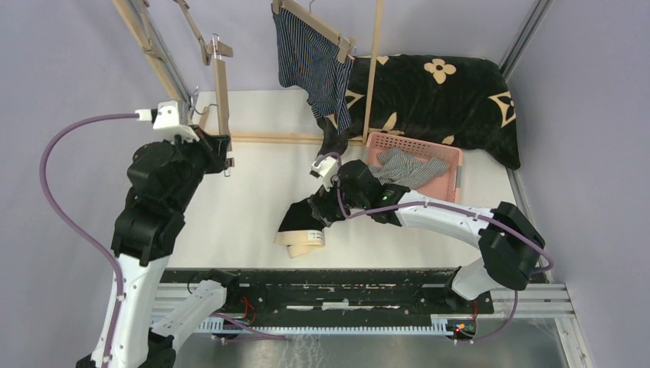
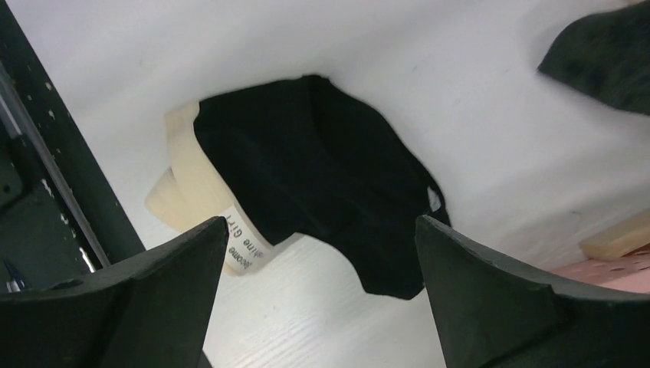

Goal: Remove the underwear clipped to the hanger

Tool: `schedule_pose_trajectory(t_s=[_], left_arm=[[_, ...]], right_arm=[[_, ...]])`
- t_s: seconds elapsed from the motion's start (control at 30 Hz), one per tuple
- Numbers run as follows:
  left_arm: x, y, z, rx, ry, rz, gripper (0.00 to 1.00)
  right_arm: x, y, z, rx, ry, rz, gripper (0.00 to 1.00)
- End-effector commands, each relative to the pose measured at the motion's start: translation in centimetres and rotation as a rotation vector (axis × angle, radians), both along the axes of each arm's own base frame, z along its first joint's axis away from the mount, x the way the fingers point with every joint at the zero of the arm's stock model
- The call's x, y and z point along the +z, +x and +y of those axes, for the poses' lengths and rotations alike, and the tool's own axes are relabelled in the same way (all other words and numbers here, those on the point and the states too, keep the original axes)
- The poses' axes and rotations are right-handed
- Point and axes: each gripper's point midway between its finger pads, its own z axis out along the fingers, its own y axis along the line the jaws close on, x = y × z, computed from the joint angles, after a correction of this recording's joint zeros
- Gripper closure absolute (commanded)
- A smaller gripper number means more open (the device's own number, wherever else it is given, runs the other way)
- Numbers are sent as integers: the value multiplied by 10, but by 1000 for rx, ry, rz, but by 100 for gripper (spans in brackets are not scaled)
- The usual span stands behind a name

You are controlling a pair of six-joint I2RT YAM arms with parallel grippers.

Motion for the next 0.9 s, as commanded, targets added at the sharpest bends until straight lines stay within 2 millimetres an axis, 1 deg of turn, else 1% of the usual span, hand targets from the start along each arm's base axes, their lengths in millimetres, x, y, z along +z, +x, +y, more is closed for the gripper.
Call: schedule_pose_trajectory(t_s=[0.0, 0.1, 0.13, 0.23, 0.3, 0.4, 0.47, 0.53, 0.6, 0.63, 0.67, 0.73, 0.8, 0.83, 0.87], left_arm=[[-4, 21, 6, 42, 100, 67, 97], [-3, 34, -1, 28, 102, 87, 97], [-1, 38, -2, 26, 100, 86, 97], [2, 52, -7, 20, 110, 87, 97], [5, 62, -12, 7, 120, 94, 97], [3, 76, -16, 3, 133, 104, 97], [3, 85, -16, 18, 145, 111, 97], [4, 93, -16, 26, 157, 108, 97], [7, 101, -16, 32, 166, 103, 97], [8, 104, -17, 32, 173, 103, 97], [11, 108, -17, 34, 180, 101, 97], [16, 116, -19, 31, 194, 103, 97], [23, 123, -21, 21, 207, 106, 97], [20, 131, -23, 14, 219, 123, 97], [22, 136, -23, 9, 229, 129, 97]], right_arm=[[-18, -2, -1, -16, -77, -9, 0], [-39, -9, -1, -8, -118, 33, 0], [-43, -10, -1, -8, -122, 41, 0], [-45, -14, 6, 4, -96, 58, 0], [-48, -12, 9, -3, -96, 62, 1], [-59, -5, 13, -27, -124, 74, 5], [-67, -3, 18, -28, -132, 97, 9], [-72, -4, 24, -27, -123, 114, 11], [-78, -2, 28, -34, -119, 123, 12], [-84, -2, 28, -37, -128, 128, 15], [-90, -1, 28, -43, -143, 134, 19], [-101, 1, 24, -57, -179, 142, 36], [-108, 1, 21, -63, -210, 154, 61], [-108, 1, 21, -64, -213, 156, 74], [-106, 1, 22, -64, -210, 157, 90]])
